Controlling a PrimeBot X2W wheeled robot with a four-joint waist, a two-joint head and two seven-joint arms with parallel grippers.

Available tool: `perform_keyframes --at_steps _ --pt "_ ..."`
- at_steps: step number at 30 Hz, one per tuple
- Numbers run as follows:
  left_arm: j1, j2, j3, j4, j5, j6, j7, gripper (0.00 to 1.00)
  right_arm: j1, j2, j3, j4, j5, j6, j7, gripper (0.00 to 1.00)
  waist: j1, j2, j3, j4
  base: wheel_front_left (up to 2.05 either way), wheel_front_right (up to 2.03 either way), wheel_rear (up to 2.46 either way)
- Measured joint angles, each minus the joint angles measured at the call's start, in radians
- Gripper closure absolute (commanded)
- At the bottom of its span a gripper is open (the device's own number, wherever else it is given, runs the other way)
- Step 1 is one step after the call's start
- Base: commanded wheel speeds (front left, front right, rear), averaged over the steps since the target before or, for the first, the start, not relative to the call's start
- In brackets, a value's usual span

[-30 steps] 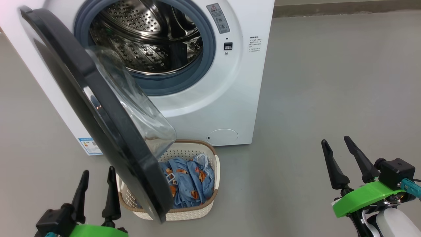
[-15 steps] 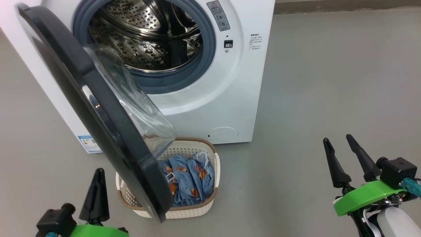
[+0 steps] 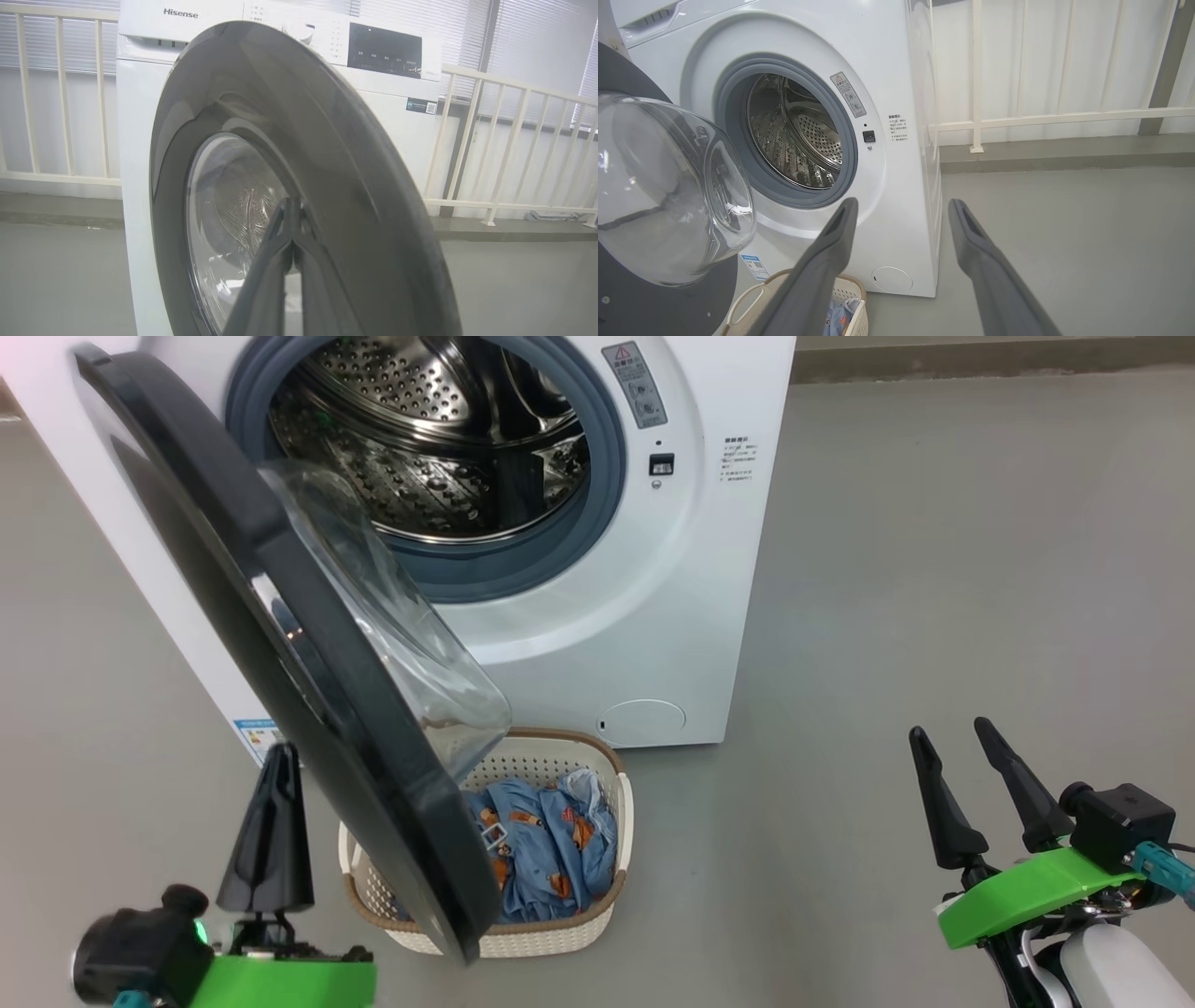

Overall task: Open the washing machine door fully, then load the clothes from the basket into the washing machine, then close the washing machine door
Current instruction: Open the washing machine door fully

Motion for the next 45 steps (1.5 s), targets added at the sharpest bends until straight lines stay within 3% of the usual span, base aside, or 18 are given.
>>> perform_keyframes --at_steps 11,17,29,45 --pt "0.0 -0.001 -0.107 -0.291 0.034 0.004 0.04 1.0 0.0 0.006 0.01 0.0 0.0 0.0 0.0 0.0 0.0 0.0 -0.005 -0.002 0.0 0.0 0.0" --pt "0.001 -0.009 -0.186 -0.33 0.033 -0.011 0.101 1.0 0.0 0.008 0.021 0.0 0.0 0.0 0.0 0.0 0.0 0.0 -0.001 -0.007 0.0 0.0 0.0" --pt "0.014 -0.031 -0.289 -0.18 -0.015 -0.028 0.146 1.0 -0.001 0.013 0.03 0.0 0.004 0.0 0.0 0.0 0.0 0.0 0.013 -0.037 0.0 0.0 0.0" --pt "0.021 -0.033 -0.264 0.071 -0.075 -0.017 0.123 1.0 -0.001 0.024 0.034 0.004 0.007 0.0 0.0 0.0 0.0 0.0 0.032 -0.056 0.0 0.0 0.0"
